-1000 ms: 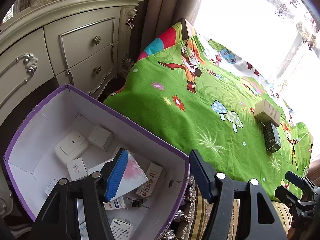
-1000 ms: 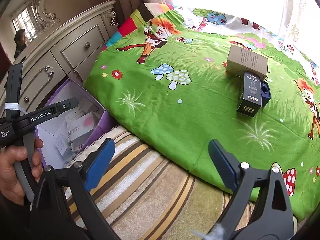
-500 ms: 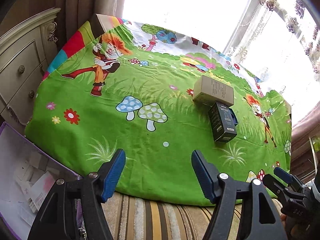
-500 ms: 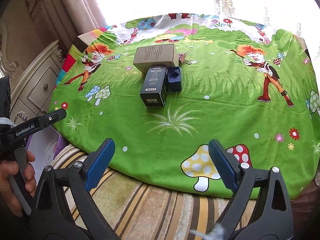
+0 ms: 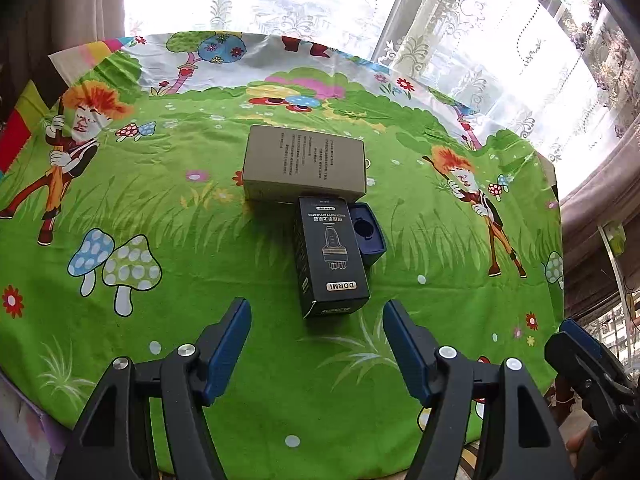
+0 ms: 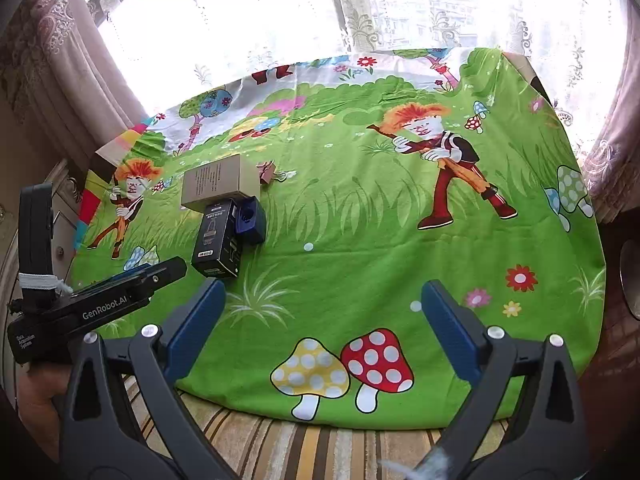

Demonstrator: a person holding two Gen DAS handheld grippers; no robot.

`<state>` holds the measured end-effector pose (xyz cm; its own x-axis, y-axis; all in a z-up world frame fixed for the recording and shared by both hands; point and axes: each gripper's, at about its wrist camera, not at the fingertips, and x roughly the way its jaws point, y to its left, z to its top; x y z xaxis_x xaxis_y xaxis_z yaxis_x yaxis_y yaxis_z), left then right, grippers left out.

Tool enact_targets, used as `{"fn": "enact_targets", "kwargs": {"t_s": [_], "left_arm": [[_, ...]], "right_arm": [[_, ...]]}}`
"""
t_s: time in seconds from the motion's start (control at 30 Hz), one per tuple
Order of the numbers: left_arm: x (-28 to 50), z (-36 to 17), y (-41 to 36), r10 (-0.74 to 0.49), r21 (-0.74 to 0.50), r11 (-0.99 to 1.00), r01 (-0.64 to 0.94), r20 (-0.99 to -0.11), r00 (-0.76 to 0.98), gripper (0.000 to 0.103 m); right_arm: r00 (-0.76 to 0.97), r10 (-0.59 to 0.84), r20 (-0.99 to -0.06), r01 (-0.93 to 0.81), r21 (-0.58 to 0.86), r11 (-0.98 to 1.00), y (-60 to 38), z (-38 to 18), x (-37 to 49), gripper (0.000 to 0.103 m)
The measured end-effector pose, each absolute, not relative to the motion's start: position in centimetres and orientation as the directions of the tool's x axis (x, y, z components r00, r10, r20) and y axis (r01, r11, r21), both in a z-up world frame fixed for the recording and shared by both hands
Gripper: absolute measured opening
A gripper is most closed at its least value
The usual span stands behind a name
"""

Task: Organize rigid objects
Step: 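Move both open tools back over the brown box and black DORMI box, then grasp the black DORMI box with the left tool while the right tool grasps the brown box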

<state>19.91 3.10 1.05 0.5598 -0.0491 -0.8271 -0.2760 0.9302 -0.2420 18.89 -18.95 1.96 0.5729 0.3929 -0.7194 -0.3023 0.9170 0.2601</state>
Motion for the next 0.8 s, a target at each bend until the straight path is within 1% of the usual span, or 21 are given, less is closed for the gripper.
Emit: {"fn": "enact_targets", "kwargs": {"t_s": [0.23, 0.4, 0.63, 0.7, 0.8], "left_arm": [[22.8, -0.4, 2.1, -0.062, -0.239, 0.935, -0.260, -0.836, 0.546, 0.069], [23.5, -1.6, 2.8, -0.069, -0.250, 0.929, -0.274, -0.843, 0.533, 0.069], [23.9, -2.4, 3.1, -0.085, -0.275, 0.922, -0.273, -0.830, 0.551, 0.068], [24.1, -2.8, 3.2, -0.092, -0.281, 0.920, -0.273, -0.831, 0.548, 0.062], [24.1, -3.3, 3.5, -0.104, -0.298, 0.913, -0.277, -0.829, 0.550, 0.056]], "right_arm": [[0.584, 0.382, -0.717, -0.302, 0.246, 0.921, -18.8, 2.8, 20.5, 0.100], [0.581, 0.383, -0.719, -0.357, 0.198, 0.913, -17.1, 3.1, 21.6, 0.100], [0.587, 0.378, -0.716, -0.584, -0.051, 0.810, -12.3, 4.1, 24.2, 0.100], [0.575, 0.372, -0.729, -0.638, -0.115, 0.761, -10.7, 4.1, 25.4, 0.100], [0.553, 0.380, -0.741, -0.724, -0.202, 0.660, -8.5, 3.8, 26.7, 0.100]]}}
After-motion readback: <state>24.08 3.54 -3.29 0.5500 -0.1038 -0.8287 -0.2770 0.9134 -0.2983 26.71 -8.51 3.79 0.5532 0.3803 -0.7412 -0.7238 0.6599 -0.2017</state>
